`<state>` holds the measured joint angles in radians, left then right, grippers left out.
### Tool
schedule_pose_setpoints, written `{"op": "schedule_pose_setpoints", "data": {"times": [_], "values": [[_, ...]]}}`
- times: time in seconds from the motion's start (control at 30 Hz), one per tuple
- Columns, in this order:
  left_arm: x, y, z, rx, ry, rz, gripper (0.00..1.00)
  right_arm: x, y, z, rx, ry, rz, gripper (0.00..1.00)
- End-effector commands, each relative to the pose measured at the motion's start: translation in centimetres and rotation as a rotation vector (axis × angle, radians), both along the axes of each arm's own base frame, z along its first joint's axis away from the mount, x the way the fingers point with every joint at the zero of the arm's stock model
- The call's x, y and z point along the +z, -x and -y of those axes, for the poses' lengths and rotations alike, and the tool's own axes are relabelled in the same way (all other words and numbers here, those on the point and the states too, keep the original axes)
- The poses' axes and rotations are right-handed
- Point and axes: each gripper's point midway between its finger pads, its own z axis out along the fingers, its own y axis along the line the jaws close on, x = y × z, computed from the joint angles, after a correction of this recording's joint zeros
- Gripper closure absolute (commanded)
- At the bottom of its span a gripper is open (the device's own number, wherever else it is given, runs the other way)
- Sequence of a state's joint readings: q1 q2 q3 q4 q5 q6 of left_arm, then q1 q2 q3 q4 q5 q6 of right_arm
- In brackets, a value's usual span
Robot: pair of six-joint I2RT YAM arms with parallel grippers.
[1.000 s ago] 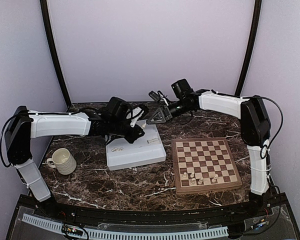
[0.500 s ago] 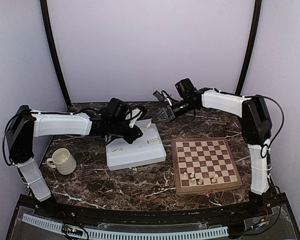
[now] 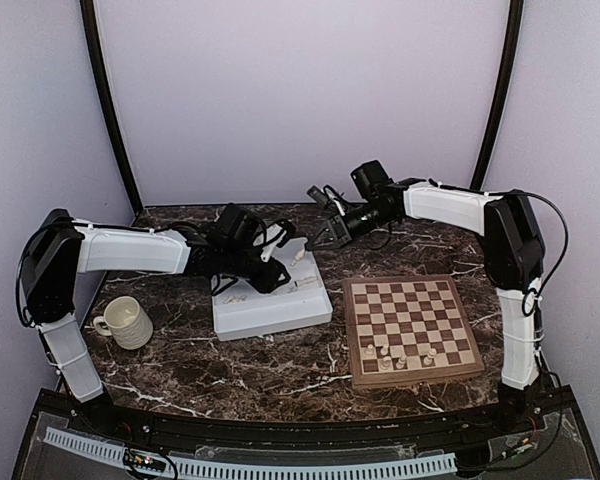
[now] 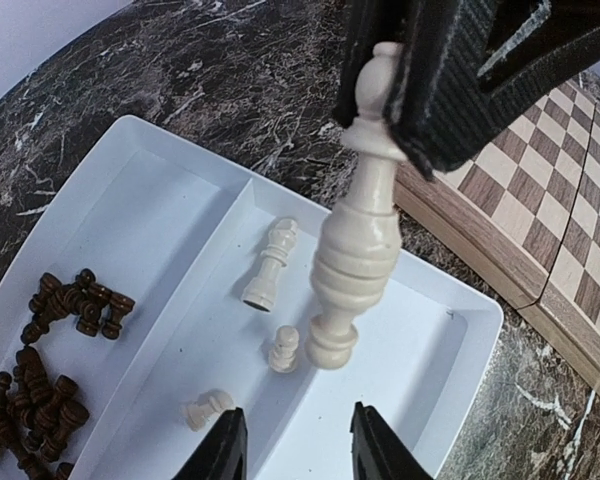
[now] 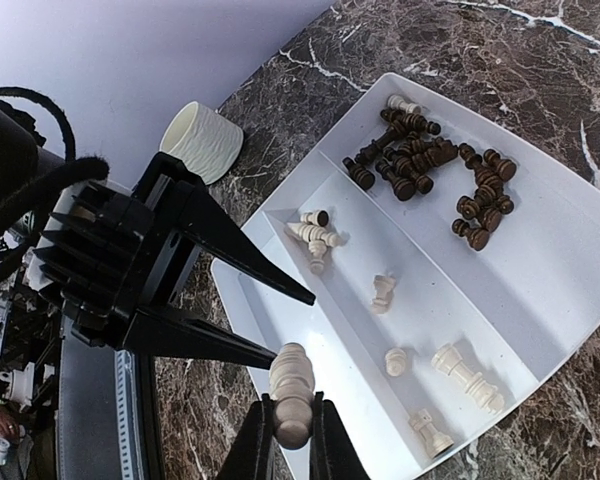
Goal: Set up the chess pieces on the board
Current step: Pass from the left arm to the right, then pick up the pawn from the chess pile, then place the bishop on f1.
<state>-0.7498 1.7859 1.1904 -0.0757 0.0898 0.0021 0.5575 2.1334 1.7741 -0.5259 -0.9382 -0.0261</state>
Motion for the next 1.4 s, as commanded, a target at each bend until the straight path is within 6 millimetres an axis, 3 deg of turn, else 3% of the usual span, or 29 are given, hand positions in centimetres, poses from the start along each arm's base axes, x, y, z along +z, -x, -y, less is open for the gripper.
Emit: {"op": "schedule_pose_setpoints", "data": {"times": [0.0, 0.33, 0.6, 0.83, 1.07, 1.37], "values": [[1.3, -0.1, 1.1, -0.012, 0.088, -0.003, 0.62, 1.5, 0.7, -0.6, 0.024, -0.024, 0.031, 1.00], [2.4, -0.5, 2.6, -0.041, 0.153, 0.010, 0.72, 1.4, 1.3, -1.1, 0.043, -0.029, 0.023, 1.00], [2.6, -0.7, 2.9, -0.049, 0.163, 0.014, 0.94, 1.4, 1.4, -1.1, 0.046, -0.025, 0.029, 1.00], [3.0, -0.4, 2.8, -0.049, 0.170, 0.013, 1.00, 1.6, 0.9, -0.8, 0.038, 0.001, 0.070, 1.00], [3.7, 0.5, 0.7, 0.011, 0.151, -0.043, 1.00, 4.3, 0.1, 2.3, -0.020, 0.078, 0.254, 1.00], [6.9, 0.2, 0.0, 0.045, 0.165, -0.115, 1.00, 5.3, 3.7, 8.4, -0.026, 0.243, 0.488, 1.00]]}}
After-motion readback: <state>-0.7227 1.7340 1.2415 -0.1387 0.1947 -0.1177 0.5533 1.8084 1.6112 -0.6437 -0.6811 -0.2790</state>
